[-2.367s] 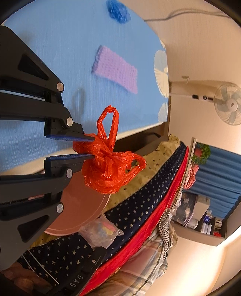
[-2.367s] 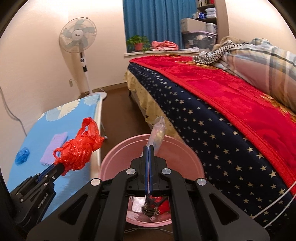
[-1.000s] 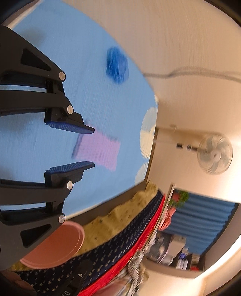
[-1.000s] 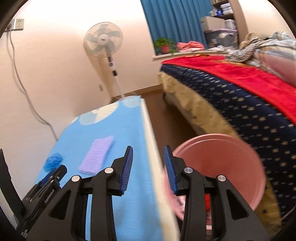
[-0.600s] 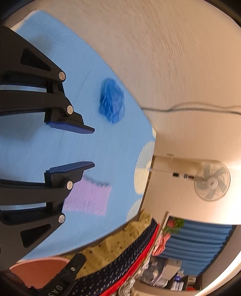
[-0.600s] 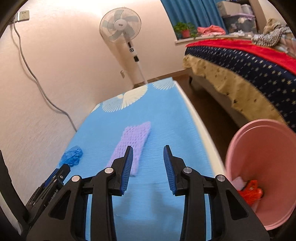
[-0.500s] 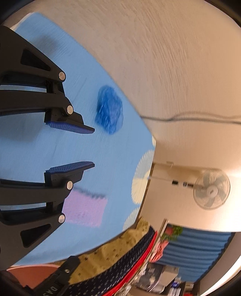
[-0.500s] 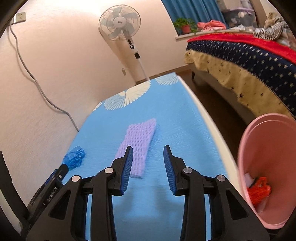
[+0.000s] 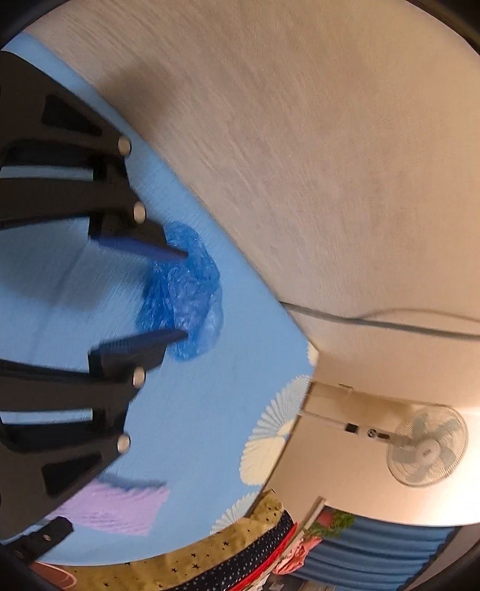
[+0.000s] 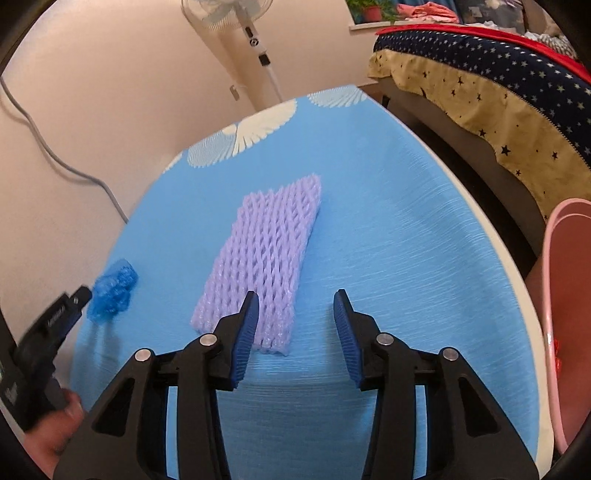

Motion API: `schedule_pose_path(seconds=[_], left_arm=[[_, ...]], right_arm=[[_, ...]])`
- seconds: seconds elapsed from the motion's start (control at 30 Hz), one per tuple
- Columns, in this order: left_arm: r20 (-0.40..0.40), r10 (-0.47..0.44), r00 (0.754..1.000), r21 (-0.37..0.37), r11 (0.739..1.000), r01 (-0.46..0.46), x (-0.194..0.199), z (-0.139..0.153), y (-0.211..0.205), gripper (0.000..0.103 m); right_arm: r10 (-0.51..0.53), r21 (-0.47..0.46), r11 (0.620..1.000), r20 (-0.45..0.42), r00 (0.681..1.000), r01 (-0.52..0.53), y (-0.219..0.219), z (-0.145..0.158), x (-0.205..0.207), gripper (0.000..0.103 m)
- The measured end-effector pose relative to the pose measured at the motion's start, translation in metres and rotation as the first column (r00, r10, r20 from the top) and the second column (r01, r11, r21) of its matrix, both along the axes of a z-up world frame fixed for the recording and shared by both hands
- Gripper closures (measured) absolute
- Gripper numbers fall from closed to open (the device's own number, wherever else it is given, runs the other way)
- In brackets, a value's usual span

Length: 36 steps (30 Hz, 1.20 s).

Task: Collect trash
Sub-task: 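Grasp the blue plastic bag with the left gripper while the right grasps the lavender foam net, then carry the blue bag and foam net over the pink bin and open both grippers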

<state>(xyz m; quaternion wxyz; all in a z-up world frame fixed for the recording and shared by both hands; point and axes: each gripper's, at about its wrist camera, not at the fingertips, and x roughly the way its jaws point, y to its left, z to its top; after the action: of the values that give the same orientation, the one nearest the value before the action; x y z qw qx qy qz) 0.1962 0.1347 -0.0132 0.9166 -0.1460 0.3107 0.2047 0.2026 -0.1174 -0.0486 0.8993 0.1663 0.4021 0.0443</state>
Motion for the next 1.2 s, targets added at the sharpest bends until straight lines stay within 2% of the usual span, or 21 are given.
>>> schedule_pose_path(seconds=[0.23,0.33,0.37,0.4,0.5,0.53,0.63,0.77,1.2], left_arm=[[-0.068,0.011,0.998,-0.042,0.999,-0.014,0.019,-0.015,0.013,0.061],[-0.082,-0.006,0.997,-0.058,0.998,0.001,0.021,-0.018,0.014,0.063],[-0.089,-0.019,0.996,-0.065,0.998,0.013,0.022,-0.019,0.013,0.066],[-0.092,-0.035,0.995,-0.073,0.997,0.028,0.022,-0.021,0.011,0.079],[-0.091,-0.067,0.994,-0.089,0.994,0.059,0.024,-0.022,0.007,0.097],[-0.089,-0.073,0.993,-0.087,0.994,0.065,0.023,-0.021,0.005,0.099],[-0.073,-0.09,0.993,-0.077,0.993,0.084,0.017,-0.016,-0.002,0.101],[-0.042,-0.115,0.993,-0.055,0.992,0.112,0.007,-0.004,-0.012,0.101],[0.027,-0.229,0.973,-0.02,0.973,0.229,-0.041,0.035,-0.053,0.101]], right_arm=[[0.014,-0.067,0.998,-0.014,1.0,-0.015,0.009,-0.002,0.005,0.059],[0.023,-0.091,0.996,-0.017,1.0,-0.024,0.013,-0.003,0.005,0.072],[0.039,-0.087,0.995,-0.017,0.999,-0.04,0.014,-0.003,0.005,0.08],[0.05,-0.086,0.995,-0.015,0.999,-0.051,0.016,-0.003,0.005,0.086],[0.068,-0.104,0.992,-0.003,0.998,-0.068,0.02,-0.001,0.002,0.092],[0.068,-0.091,0.994,0.002,0.998,-0.068,0.019,-0.001,0.001,0.093],[0.06,-0.063,0.996,0.01,0.998,-0.059,0.013,0.001,-0.002,0.094],[0.045,-0.074,0.996,0.04,0.998,-0.042,0.007,0.013,-0.009,0.095],[0.035,-0.163,0.987,0.144,0.989,-0.011,-0.02,0.066,-0.062,0.095]])
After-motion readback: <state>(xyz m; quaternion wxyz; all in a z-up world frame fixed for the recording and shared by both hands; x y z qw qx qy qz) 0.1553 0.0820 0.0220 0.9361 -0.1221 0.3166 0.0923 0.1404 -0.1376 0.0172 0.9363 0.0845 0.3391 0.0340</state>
